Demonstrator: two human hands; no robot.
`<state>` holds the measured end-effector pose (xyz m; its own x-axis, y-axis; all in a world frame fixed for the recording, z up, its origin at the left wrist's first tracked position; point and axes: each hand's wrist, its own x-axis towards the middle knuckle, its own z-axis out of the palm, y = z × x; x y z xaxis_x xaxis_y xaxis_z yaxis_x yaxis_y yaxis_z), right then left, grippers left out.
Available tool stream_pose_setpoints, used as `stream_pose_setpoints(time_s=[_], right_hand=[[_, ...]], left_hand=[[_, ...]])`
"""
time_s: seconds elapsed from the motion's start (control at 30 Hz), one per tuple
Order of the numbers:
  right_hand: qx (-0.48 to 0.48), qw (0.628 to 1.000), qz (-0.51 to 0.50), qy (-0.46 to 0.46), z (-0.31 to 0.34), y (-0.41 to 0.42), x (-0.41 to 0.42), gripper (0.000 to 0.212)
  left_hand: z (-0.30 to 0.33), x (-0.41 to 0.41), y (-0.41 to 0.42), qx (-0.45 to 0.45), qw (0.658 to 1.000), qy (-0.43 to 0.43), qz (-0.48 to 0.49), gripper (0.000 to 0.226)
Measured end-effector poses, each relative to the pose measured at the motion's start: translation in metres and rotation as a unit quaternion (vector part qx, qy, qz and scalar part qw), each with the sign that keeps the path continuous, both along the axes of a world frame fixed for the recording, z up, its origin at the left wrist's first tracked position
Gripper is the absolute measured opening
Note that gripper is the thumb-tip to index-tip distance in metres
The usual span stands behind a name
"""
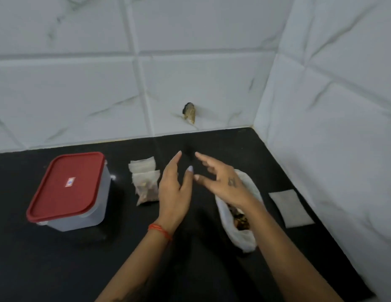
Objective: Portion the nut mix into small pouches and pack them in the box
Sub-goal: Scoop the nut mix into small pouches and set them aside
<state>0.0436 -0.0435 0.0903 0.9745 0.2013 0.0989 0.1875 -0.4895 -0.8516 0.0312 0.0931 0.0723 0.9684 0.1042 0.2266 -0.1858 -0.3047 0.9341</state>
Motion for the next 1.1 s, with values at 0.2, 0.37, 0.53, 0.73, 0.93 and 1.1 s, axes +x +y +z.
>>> stream_pose_setpoints(time_s=[0.2,0.37,0.53,0.73,0.93,1.1], right_hand=[[0.123,0.971,-0.204,-0.007,0.015,-0.111,-0.036,0.051],[0.099,0.916,-0.389,0.029,-0.031,-0.174,-0.063,0.046],[-0.046,0.913,-0.394,0.092,-0.087,-0.19,-0.082,0.05],[-0.084,0.924,-0.355,0.116,-0.101,-0.186,-0.088,0.048],[-0.096,0.918,-0.364,0.122,-0.096,-0.183,-0.086,0.049],[-0.047,0.903,-0.421,0.071,-0.083,-0.177,-0.087,0.043]], left_hand=[[0.024,-0.018,-0.105,-0.105,0.988,0.026,-0.108,0.047],[-0.003,-0.032,-0.184,-0.091,0.961,0.156,-0.209,0.054],[-0.026,-0.037,-0.223,-0.043,0.913,0.334,-0.23,0.062],[-0.033,-0.039,-0.236,-0.083,0.882,0.419,-0.196,0.041],[-0.027,-0.042,-0.233,-0.09,0.886,0.41,-0.196,0.062],[-0.025,-0.044,-0.227,-0.112,0.892,0.383,-0.211,0.061]])
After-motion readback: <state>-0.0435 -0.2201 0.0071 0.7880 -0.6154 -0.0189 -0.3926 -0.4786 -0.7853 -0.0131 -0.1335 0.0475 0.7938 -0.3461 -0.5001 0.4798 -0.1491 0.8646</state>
